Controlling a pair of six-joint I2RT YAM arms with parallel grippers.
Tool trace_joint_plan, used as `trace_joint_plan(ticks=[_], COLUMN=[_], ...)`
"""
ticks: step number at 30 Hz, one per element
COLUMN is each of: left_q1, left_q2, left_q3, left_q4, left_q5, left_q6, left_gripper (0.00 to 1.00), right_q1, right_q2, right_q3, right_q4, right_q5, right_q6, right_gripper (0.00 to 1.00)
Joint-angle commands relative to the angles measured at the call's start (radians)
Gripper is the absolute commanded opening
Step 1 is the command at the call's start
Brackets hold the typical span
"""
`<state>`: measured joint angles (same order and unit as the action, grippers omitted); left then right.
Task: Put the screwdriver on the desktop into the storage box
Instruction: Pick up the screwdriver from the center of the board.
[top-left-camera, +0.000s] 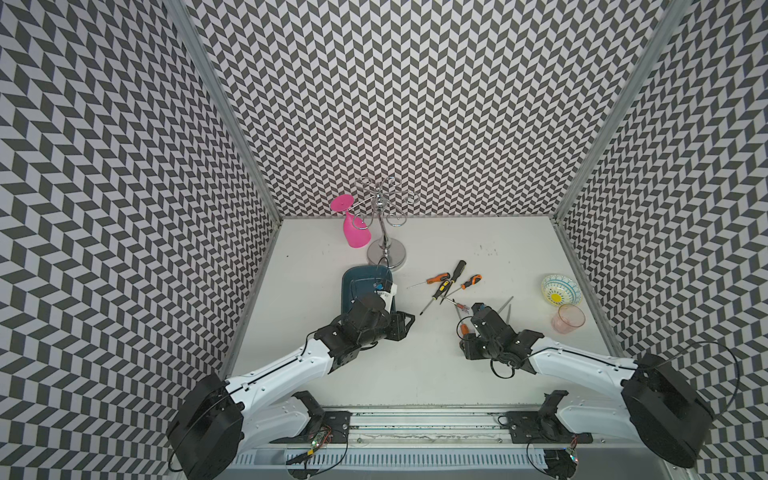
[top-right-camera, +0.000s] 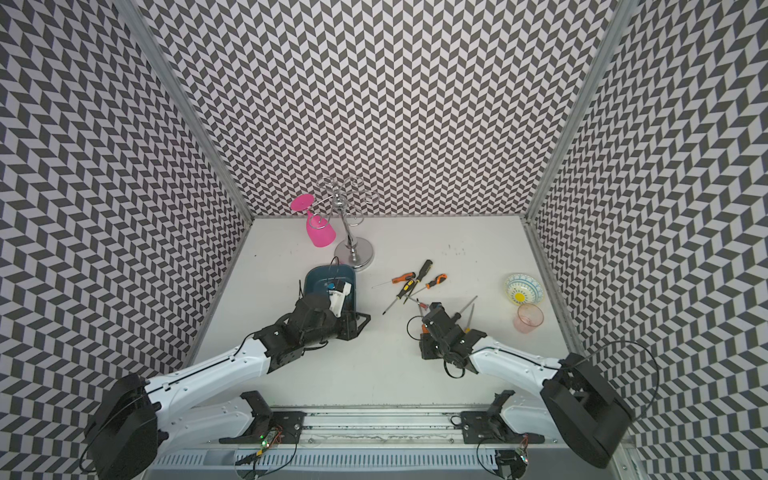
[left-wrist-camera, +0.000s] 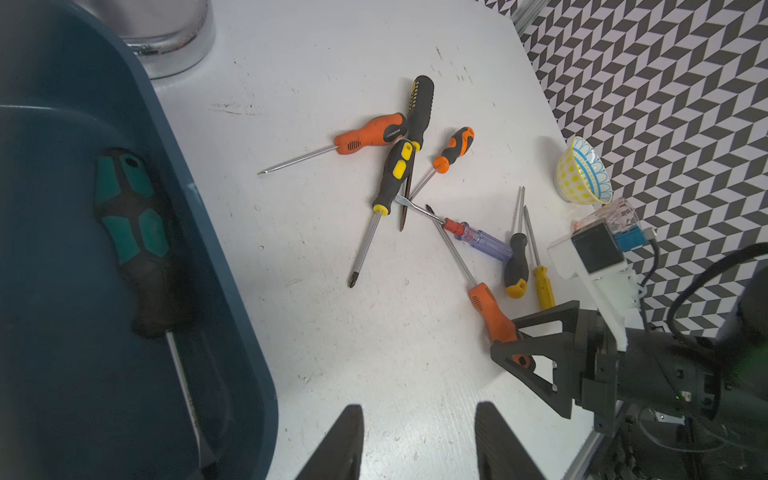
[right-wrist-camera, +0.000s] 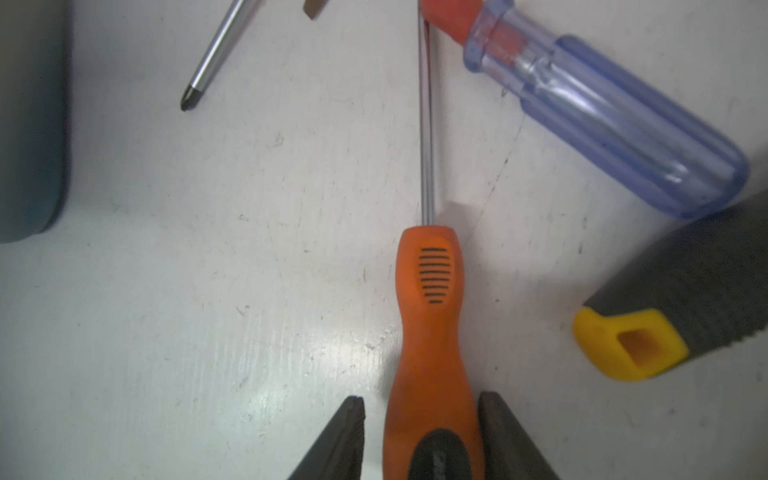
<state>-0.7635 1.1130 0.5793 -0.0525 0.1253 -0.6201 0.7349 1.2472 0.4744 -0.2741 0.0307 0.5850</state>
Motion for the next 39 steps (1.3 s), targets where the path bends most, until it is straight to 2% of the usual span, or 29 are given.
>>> trace_joint_plan(ticks=[1, 6, 11, 14, 19, 24, 27, 39], left_q1=[-0.007, -0.007, -0.007, -0.007, -0.007, -0.007, -0.007, -0.02], left_q2=[0.002, 0.006, 0.022, 0.021, 0.012, -0.011, -0.024, 0.006], left_q3=[-0.018, -0.019, -0.006, -0.004, -0.002, -0.001, 0.003, 0.004], left_q4=[0.036, 0.04, 0.028, 0.026, 0.025, 0.053, 0.084, 0.254], left_q5=[0.014, 0.015, 0.013, 0.013, 0.008, 0.023, 0.045, 0.154], left_q6=[-0.01, -0.012, -0.007, -0.006, -0.006, -0.013, -0.019, -0.064], left_gripper=[0.47, 0.47, 0.47, 0.47, 0.47, 0.47, 0.51, 0.57], right_q1=[0.034, 0.088, 0.113, 0.115, 0.115, 0.114, 0.114, 0.113], right_q2=[0.027, 0.069, 0.104, 0.082, 0.004, -0.092, -0.152, -0.312], right_q3=[0.011, 0.037, 0.049, 0.057, 0.073, 0.08, 0.075, -0.016], right_q4=[-0.05, -0.081, -0.075, -0.081, -0.101, -0.087, -0.043, 0.271], right_q5=[0.037, 0.092, 0.082, 0.06, 0.001, -0.046, -0.056, -0.109], right_q6=[0.021, 0.042, 0.038, 0.029, 0.007, 0.002, 0.011, 0.047], right_gripper=[0.47, 0.45, 0.3, 0.23, 0.19, 0.17, 0.17, 0.15])
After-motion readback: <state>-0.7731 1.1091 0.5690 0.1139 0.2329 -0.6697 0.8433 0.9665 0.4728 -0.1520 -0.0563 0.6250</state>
